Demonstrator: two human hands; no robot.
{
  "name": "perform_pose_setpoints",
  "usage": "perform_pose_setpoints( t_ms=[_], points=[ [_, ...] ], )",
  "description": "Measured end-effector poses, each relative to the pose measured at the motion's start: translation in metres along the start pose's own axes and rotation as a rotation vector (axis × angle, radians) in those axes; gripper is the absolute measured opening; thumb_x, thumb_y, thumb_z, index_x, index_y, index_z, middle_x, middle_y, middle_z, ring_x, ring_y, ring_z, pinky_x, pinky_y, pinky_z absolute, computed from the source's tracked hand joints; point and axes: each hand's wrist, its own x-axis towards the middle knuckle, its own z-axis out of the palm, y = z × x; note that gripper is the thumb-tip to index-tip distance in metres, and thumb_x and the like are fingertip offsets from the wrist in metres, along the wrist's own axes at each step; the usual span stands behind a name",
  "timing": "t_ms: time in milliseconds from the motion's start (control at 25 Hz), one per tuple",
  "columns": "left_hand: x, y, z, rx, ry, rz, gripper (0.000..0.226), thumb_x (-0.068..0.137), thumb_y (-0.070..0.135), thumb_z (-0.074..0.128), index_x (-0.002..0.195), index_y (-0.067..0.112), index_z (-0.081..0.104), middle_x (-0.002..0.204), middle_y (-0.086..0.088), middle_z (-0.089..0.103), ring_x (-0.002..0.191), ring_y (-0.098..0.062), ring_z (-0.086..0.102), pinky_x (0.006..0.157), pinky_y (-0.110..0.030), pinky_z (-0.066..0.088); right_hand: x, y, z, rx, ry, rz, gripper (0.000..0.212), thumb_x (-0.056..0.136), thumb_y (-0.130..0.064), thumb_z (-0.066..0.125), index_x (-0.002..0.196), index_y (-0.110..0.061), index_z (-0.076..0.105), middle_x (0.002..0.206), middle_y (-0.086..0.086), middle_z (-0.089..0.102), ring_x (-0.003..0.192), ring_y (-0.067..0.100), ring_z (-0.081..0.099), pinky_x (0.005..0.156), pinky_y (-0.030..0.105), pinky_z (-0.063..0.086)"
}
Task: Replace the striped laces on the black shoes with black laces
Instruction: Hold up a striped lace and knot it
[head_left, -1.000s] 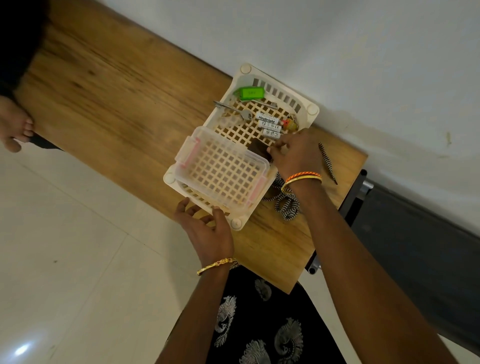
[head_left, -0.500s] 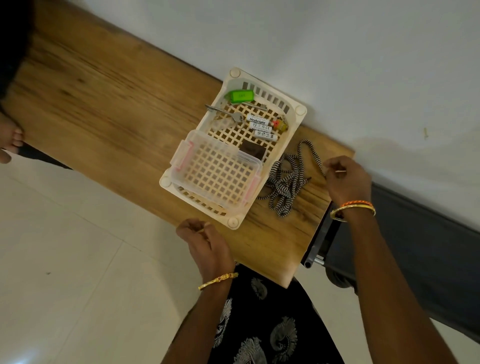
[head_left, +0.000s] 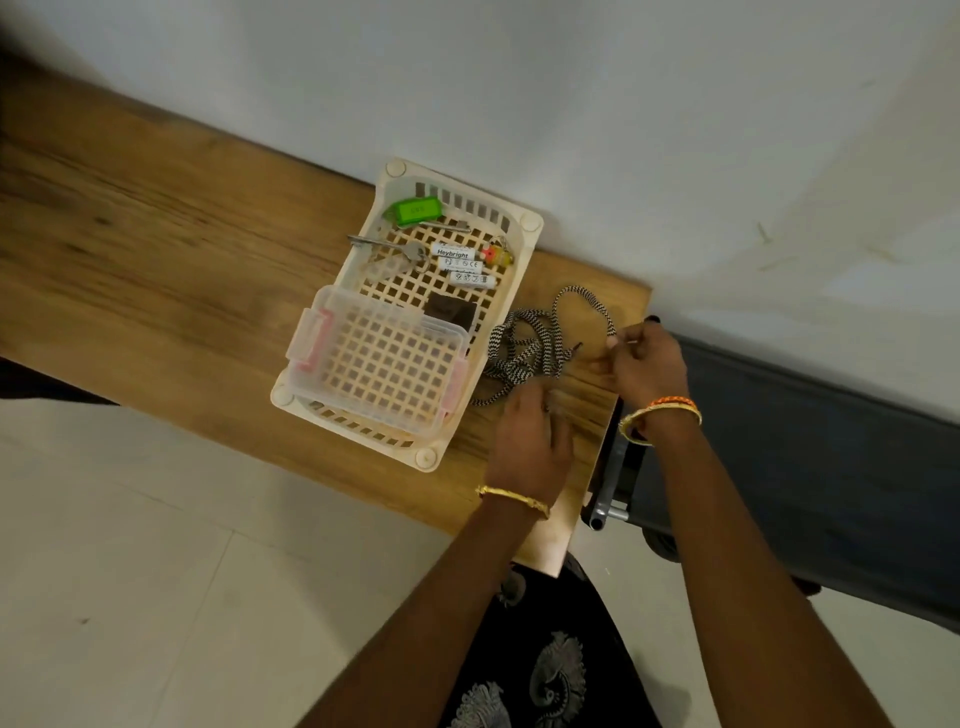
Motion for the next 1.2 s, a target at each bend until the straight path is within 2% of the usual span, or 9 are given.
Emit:
perform_pose_setpoints(
  t_ms=[120,280,400,480,600,680,840,1000,1200],
  points=[
    [0.020,0.010,-0.009,0.040,0.011,0.108,0.052,0.086,0.002,0.057,0.136,0.005,0.040,0.135,-0.015,0.045,0.120,-0.026,0.049,0.098,-0.032,0.044,-0.033,-0.020,-0.037,0.522,-0.272,0.241,0.009,0.095,-0.003,0.049,0.092,-0.004,0.058,0.068,0.006,0.062,0.051,0.007,0.060,0.052,0.021,0.054],
    [0.034,0.021,-0.010,0.211,-0.310,0.214,0.082,0.078,0.002,0.068,0.147,0.013,0.027,0.153,-0.015,0.021,0.141,-0.026,0.024,0.112,-0.031,0.028,-0.077,-0.026,-0.062,0.415,-0.697,0.325,0.016,0.092,-0.010,0.052,0.090,0.001,0.064,0.051,-0.001,0.055,0.039,0.005,0.048,0.041,0.018,0.046],
    [0.030,0.030,-0.004,0.175,-0.322,0.368,0.040,0.081,-0.006,0.062,0.120,0.001,0.060,0.125,-0.019,0.057,0.118,-0.032,0.053,0.099,-0.040,0.044,-0.094,-0.025,-0.075,0.724,-0.792,0.227,0.018,0.083,-0.017,0.052,0.088,-0.002,0.060,0.050,-0.001,0.052,0.037,0.005,0.045,0.038,0.019,0.042],
    [0.021,0.037,-0.002,0.200,-0.238,0.405,0.018,0.086,0.004,0.060,0.102,-0.002,0.067,0.100,-0.019,0.066,0.097,-0.033,0.060,0.084,-0.037,0.047,-0.095,-0.024,-0.090,0.935,-0.726,0.135,0.016,0.084,-0.018,0.048,0.087,-0.005,0.058,0.056,0.000,0.058,0.044,0.007,0.053,0.043,0.020,0.047],
    [-0.002,0.059,-0.002,0.220,-0.332,0.277,0.022,0.094,0.029,0.053,0.083,0.013,0.062,0.076,-0.003,0.064,0.072,-0.011,0.060,0.066,-0.024,0.046,-0.084,-0.024,-0.117,1.128,-0.501,0.167,0.018,0.095,-0.011,0.040,0.086,-0.007,0.055,0.071,0.004,0.072,0.064,0.011,0.069,0.056,0.022,0.055],
    [-0.018,0.083,-0.003,0.192,-0.414,0.217,0.019,0.097,0.035,0.047,0.084,0.024,0.055,0.073,0.003,0.058,0.066,-0.005,0.054,0.060,-0.015,0.040,-0.077,-0.028,-0.139,1.253,-0.398,0.231,0.023,0.099,-0.006,0.036,0.084,-0.006,0.054,0.075,0.006,0.073,0.069,0.012,0.071,0.059,0.021,0.056],
    [-0.043,0.140,-0.006,0.203,-0.420,0.263,0.021,0.100,0.028,0.040,0.094,0.020,0.059,0.074,-0.006,0.055,0.065,-0.013,0.049,0.061,-0.024,0.041,-0.084,-0.048,-0.196,1.489,-0.331,0.225,0.024,0.100,-0.001,0.034,0.083,-0.004,0.051,0.096,0.017,0.071,0.089,0.020,0.071,0.070,0.028,0.059],
    [-0.056,0.201,-0.021,0.283,-0.376,0.335,0.019,0.099,0.024,0.045,0.086,0.017,0.057,0.064,0.002,0.048,0.058,-0.013,0.042,0.059,-0.029,0.036,-0.102,-0.076,-0.236,1.559,-0.146,0.216,0.024,0.100,0.003,0.032,0.083,-0.005,0.048,0.120,0.022,0.062,0.118,0.029,0.058,0.088,0.037,0.052],
    [-0.064,0.270,-0.046,0.386,-0.296,0.405,0.032,0.094,0.032,0.055,0.089,0.003,0.065,0.062,0.000,0.051,0.056,-0.012,0.043,0.057,-0.027,0.037,-0.117,-0.094,-0.265,1.357,0.168,0.069,0.016,0.098,0.002,0.037,0.103,-0.005,0.050,0.121,0.022,0.060,0.107,0.028,0.063,0.087,0.032,0.052]
  ],
)
